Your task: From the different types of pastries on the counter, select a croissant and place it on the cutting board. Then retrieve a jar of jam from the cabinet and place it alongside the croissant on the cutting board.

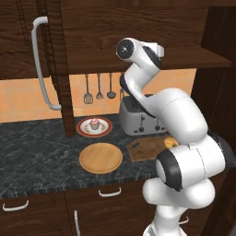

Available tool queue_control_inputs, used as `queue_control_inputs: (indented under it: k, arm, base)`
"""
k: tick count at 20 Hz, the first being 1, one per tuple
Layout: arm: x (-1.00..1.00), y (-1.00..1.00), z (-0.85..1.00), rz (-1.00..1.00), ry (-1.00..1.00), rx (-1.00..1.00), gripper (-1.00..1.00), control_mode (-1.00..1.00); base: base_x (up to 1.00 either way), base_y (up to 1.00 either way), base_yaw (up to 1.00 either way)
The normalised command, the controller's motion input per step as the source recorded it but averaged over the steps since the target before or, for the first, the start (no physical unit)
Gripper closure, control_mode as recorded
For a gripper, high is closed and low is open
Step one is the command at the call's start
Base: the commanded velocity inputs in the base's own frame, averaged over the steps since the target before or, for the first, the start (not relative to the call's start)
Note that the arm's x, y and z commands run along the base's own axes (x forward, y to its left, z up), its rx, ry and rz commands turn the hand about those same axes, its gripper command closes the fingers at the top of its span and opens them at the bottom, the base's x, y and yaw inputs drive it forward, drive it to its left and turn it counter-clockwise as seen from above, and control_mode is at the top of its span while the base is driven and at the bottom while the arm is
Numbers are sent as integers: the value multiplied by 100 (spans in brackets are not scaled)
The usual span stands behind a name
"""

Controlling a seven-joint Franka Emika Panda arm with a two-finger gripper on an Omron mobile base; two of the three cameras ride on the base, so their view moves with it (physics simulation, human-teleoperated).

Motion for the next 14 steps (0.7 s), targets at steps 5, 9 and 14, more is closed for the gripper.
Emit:
queue_control_inputs:
  k: [5, 9, 14]
  arm:
    - [38, -9, 0, 0, 0, 0, -100, -100]
    - [46, 41, -2, -1, 0, 0, -100, -100]
    - [22, 24, 0, 0, 0, 0, -100, -100]
  base:
    - [0, 0, 0]
    - [0, 0, 0]
    - [0, 0, 0]
